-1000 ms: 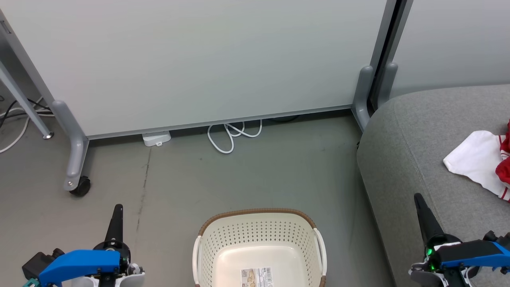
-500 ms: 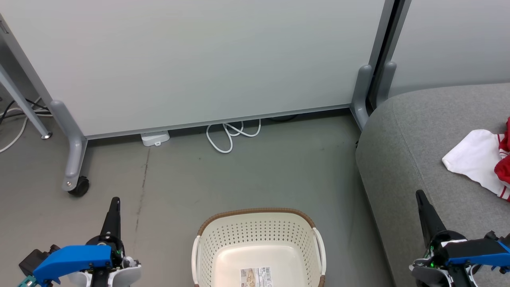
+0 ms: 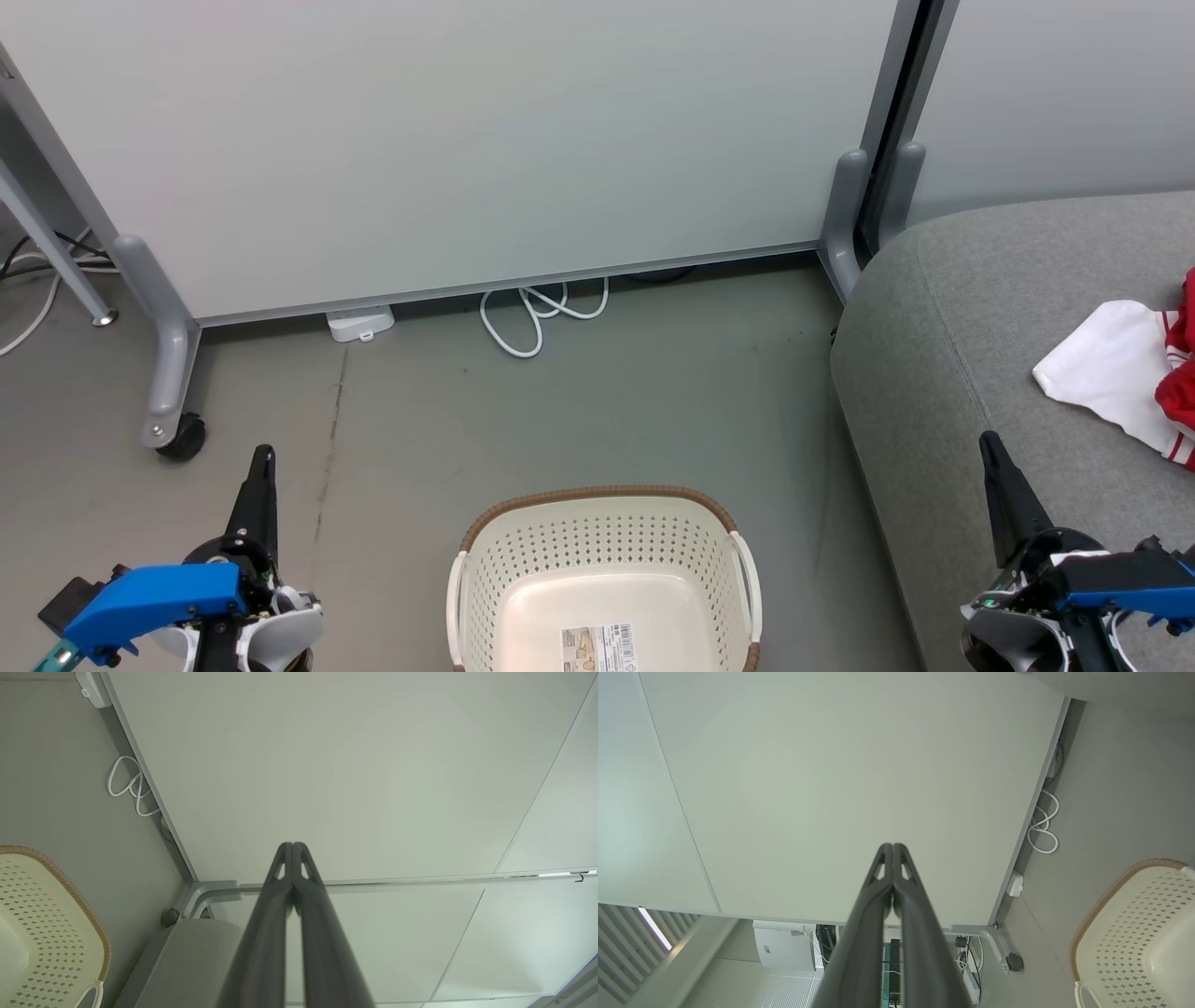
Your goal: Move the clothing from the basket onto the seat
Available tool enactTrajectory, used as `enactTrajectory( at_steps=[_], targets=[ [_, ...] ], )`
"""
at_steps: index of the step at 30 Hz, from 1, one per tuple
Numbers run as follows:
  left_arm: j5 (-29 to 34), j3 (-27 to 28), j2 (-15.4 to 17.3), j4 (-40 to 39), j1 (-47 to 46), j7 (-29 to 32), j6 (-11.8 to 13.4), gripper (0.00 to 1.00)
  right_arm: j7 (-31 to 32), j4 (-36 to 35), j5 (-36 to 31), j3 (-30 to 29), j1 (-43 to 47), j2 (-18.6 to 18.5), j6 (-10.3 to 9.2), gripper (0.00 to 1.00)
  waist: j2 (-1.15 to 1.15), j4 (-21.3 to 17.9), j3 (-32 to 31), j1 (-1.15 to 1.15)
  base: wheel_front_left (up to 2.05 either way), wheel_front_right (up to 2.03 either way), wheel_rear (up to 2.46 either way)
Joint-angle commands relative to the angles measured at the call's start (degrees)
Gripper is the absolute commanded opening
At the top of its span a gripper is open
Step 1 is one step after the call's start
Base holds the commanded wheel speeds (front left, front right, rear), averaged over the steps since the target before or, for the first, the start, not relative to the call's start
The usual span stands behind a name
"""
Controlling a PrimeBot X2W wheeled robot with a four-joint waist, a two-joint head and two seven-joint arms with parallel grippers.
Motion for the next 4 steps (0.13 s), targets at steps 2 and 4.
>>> enactTrajectory(
  at_steps=[2,4],
  targets=[
    [-1.2,0.3,-0.1,-0.5,-0.9,0.4,-0.1,0.0,0.3,0.0,1.5,-0.2,-0.7,-0.4,0.04,0.0,0.0,0.0,0.0,0.0,0.0,0.0,0.0],
    [-1.8,0.4,-0.1,-0.6,-1.0,0.6,-0.1,0.0,0.4,0.0,2.2,-0.2,-0.8,-0.4,0.04,0.0,0.0,-0.1,0.0,0.0,0.0,0.0,0.0]
  ],
)
